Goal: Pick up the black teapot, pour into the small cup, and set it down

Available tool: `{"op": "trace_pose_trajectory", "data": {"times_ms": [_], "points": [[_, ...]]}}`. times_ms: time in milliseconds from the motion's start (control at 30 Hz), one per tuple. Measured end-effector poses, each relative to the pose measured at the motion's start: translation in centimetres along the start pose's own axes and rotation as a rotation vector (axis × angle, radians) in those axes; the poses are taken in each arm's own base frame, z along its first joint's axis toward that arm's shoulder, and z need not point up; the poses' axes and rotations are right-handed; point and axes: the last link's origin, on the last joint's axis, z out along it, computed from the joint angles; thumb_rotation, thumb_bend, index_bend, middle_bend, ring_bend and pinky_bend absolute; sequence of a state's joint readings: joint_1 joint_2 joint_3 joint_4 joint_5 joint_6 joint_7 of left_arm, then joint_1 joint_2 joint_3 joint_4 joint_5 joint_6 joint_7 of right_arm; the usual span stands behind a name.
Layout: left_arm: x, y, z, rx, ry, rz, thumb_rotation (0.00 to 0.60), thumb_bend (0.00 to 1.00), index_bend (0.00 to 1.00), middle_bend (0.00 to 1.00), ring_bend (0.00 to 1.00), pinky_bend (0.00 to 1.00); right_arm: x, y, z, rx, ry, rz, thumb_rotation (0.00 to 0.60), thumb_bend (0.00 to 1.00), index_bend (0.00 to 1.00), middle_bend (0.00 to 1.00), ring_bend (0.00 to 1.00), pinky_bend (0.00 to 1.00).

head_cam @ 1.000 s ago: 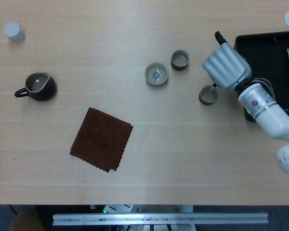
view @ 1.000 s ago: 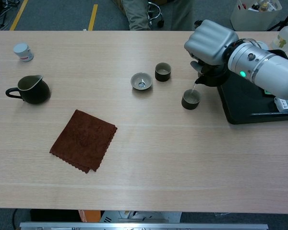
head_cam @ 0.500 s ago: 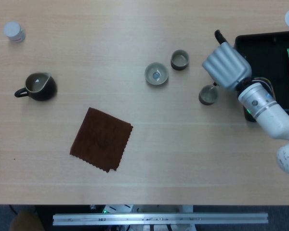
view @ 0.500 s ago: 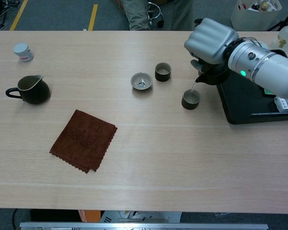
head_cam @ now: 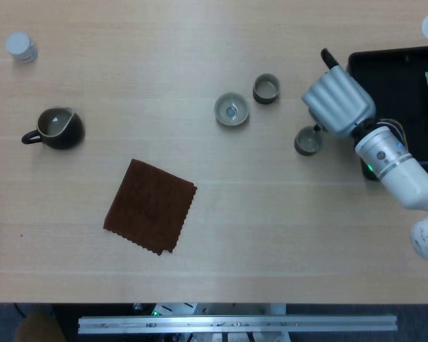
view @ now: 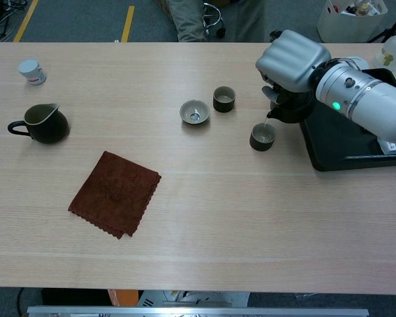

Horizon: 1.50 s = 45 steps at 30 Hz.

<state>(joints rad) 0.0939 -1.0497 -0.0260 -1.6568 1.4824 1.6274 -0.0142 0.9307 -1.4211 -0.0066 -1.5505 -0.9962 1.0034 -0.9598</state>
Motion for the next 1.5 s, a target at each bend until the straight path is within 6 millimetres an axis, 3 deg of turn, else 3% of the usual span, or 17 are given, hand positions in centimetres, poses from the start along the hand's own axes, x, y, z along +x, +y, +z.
{"op": "trace_pose_trajectory", "data": {"times_ms": [400, 667, 1033, 1500], "points": [[0.2, 0.1, 0.0, -0.004, 0.002, 0.004, 0.6, 0.39, 0.15, 0.2, 0.18, 0.19, -0.8, 0.1, -0.7, -0.035, 0.042, 0.18, 0.427, 0.41, 0.85, 0.8, 0.67, 0.18], [0.2, 0.1, 0.0, -0.002, 0.0, 0.008, 0.6, 0.39, 0.15, 0.2, 0.18, 0.19, 0.0, -0.1, -1.6, -0.006, 0.085, 0.366, 0.428, 0.41, 0.85, 0.8, 0.67, 0.18], [0.4, 0.2, -0.1, -0.004, -0.001, 0.011, 0.6, 0.39, 0.15, 0.2, 0.18, 0.19, 1.5, -3.3, -3.9, 0.168, 0.08, 0.532, 0.428, 0.4, 0.84, 0.79, 0.67, 0.18], [0.1, 0.1, -0.2, -0.002, -0.008, 0.008, 0.6, 0.39, 0.15, 0.2, 0.18, 0.19, -0.6, -5.9, -4.4, 0.242, 0.004, 0.519, 0.428, 0.4, 0.84, 0.77, 0.64, 0.18]]}}
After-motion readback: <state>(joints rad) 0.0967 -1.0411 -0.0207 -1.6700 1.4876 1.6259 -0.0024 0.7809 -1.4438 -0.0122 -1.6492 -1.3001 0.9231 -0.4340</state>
